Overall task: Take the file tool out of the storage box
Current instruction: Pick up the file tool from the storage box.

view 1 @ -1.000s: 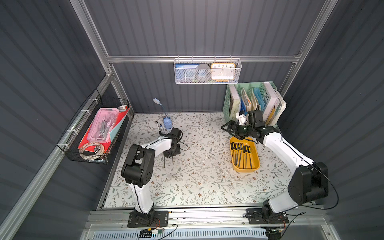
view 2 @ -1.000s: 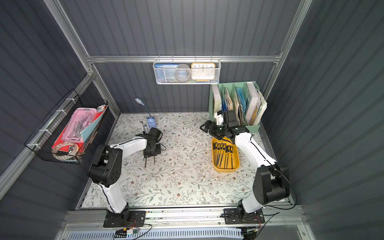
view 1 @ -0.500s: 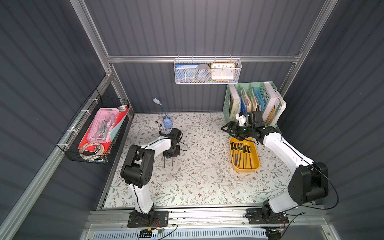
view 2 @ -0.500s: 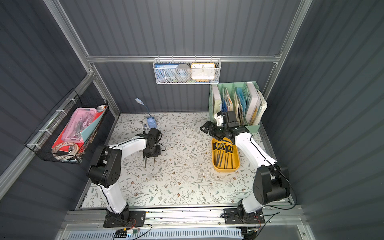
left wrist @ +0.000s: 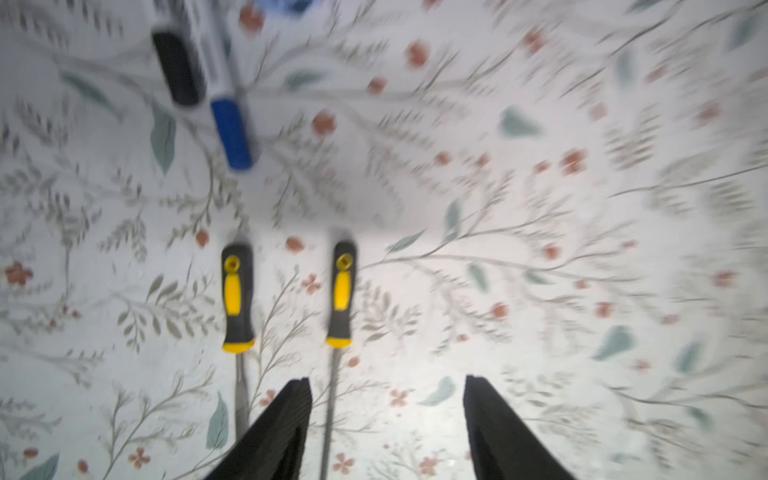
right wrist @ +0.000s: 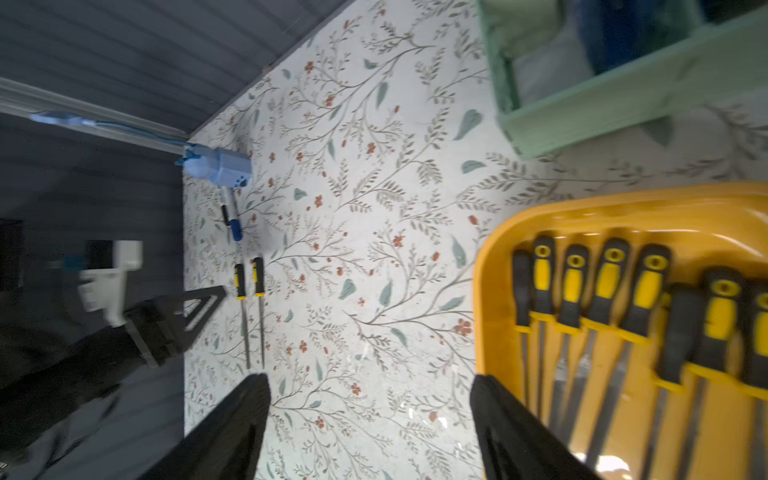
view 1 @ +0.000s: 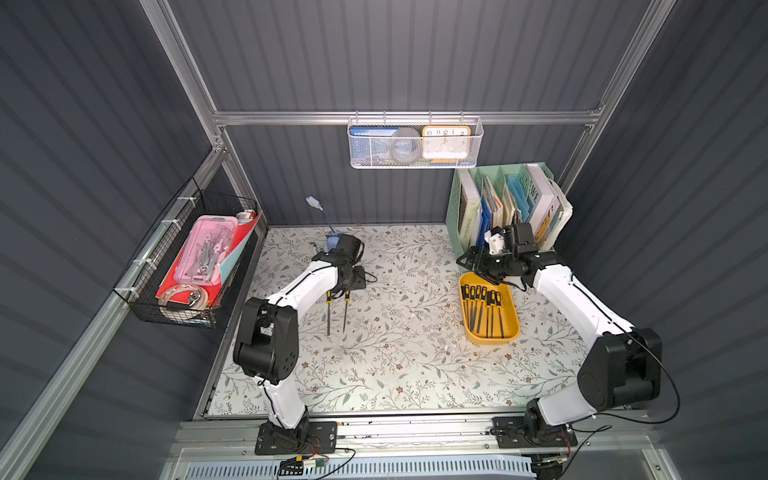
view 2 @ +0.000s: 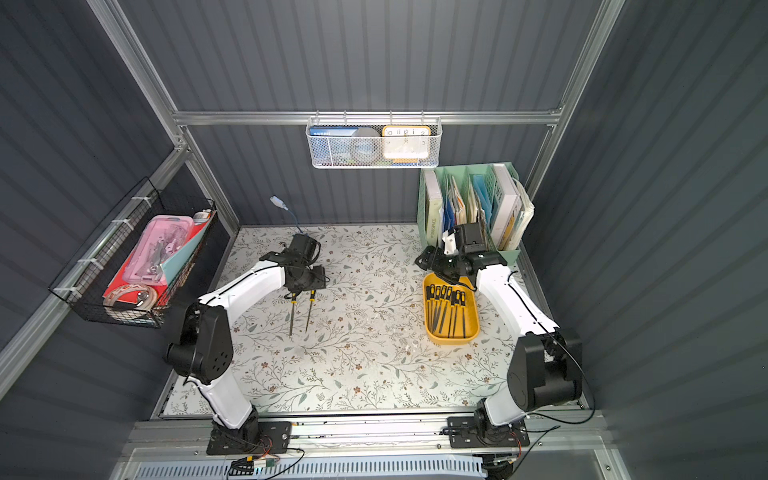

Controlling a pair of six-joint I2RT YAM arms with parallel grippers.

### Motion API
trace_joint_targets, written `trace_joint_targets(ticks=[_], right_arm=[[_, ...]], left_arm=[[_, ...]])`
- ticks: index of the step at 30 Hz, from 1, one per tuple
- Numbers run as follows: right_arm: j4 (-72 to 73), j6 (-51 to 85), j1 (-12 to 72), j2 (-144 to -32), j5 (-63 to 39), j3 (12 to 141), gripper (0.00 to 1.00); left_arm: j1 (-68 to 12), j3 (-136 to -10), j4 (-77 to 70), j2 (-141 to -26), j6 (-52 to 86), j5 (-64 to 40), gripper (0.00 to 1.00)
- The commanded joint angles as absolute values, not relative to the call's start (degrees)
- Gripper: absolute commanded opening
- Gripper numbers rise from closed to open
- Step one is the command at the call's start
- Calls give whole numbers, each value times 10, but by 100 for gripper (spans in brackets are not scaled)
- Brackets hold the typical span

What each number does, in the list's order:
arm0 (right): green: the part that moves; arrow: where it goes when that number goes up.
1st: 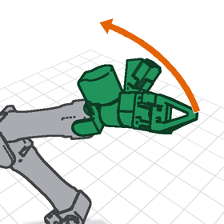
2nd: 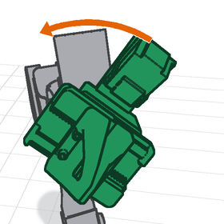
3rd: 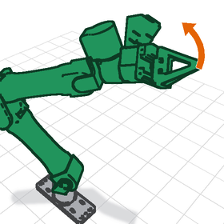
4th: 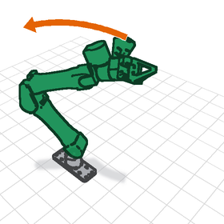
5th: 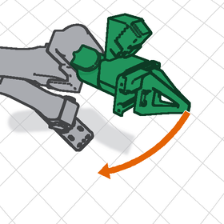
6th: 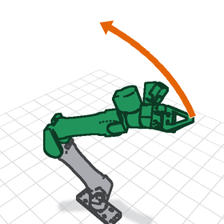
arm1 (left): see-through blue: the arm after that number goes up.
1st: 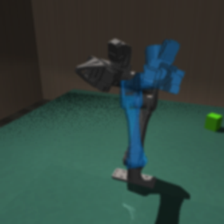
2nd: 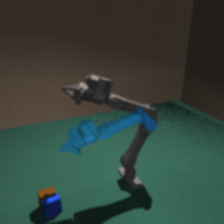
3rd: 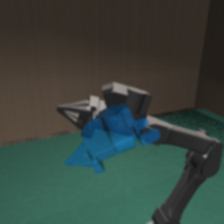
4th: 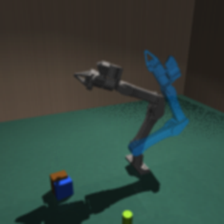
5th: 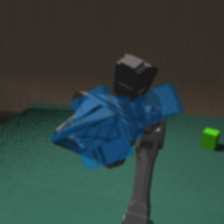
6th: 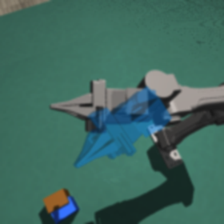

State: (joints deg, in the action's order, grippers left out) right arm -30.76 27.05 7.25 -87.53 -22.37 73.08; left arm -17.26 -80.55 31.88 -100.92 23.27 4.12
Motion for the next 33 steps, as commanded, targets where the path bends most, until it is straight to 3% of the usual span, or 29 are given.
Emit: trace_joint_targets(ticks=[1, 9, 14, 18, 33], right_arm=[[-403, 235, 52, -888, -176, 762, 76], [-535, 177, 44, -983, -122, 838, 55], [-543, 174, 53, -1030, -102, 854, 45], [-544, 166, 76, -1068, -73, 878, 44], [-558, 156, 96, -1180, -14, 933, 30]], left_arm=[[-170, -832, 230, -970, 221, -34, 67], [-170, -922, 248, -1075, 199, -55, 70], [-171, -864, 77, -1019, 259, -156, 77], [-171, -817, -18, -976, 293, -152, 82], [-172, -765, -5, -922, 262, -165, 88]])
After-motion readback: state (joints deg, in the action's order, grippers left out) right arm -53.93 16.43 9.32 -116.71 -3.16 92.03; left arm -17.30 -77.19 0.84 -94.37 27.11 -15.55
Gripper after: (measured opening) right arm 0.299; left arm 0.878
